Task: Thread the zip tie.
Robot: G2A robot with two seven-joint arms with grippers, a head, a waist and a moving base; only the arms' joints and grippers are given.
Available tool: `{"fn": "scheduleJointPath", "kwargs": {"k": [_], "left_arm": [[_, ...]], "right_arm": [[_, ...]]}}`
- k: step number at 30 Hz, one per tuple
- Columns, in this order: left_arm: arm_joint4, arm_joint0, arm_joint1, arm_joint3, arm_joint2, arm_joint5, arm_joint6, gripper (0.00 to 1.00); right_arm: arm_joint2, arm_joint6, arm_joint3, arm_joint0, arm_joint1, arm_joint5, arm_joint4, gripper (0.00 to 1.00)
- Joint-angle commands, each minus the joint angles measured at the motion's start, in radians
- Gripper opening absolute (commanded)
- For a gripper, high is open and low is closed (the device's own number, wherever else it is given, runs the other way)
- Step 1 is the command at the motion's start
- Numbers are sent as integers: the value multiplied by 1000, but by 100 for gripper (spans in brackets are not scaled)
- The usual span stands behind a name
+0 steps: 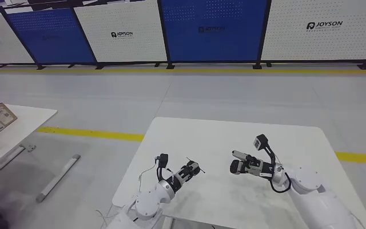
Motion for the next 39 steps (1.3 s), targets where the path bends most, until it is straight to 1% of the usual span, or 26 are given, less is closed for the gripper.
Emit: {"fn": "scheduleJointPath", "kwargs": {"k": [1,3,4,5,6,13,15,17,20,23,25,28,29,30,31,39], "left_arm": [[75,-8,-3,24,34,-8,50,0],[98,-15,-7,45,64,-14,54,0],[100,-16,-7,51,69,-15,54,0],[58,-12,-8,52,73,-12,27,0],[41,-12,-8,50,71,-11,17,0],[41,-12,-8,50,71,-11,17,0],[25,-16,-10,48,72,-12,29,0],[-10,-17,-13,41,73,-19,45,0],[-63,-13,-17,9,67,-35,79,0],[-105,-1,-18,-51,50,-48,106,0],[-107,10,-17,-102,37,-55,127,0],[-108,26,-15,-163,24,-47,144,0],[-104,31,-15,-176,22,-45,146,0],[-103,34,-15,-185,20,-42,147,0],[-114,39,-14,-191,22,-33,131,0],[-114,39,-14,-191,22,-33,131,0]], "right_arm": [[0,0,0,0,0,0,0,100],[0,0,0,0,0,0,0,100],[0,0,0,0,0,0,0,100],[0,0,0,0,0,0,0,100],[0,0,0,0,0,0,0,100],[0,0,0,0,0,0,0,100],[0,0,0,0,0,0,0,100],[0,0,0,0,0,0,0,100],[0,0,0,0,0,0,0,100],[0,0,0,0,0,0,0,100],[0,0,0,0,0,0,0,100],[0,0,0,0,0,0,0,100],[0,0,0,0,0,0,0,100],[0,0,0,0,0,0,0,100],[0,0,0,0,0,0,0,100],[0,0,0,0,0,0,0,100]]}}
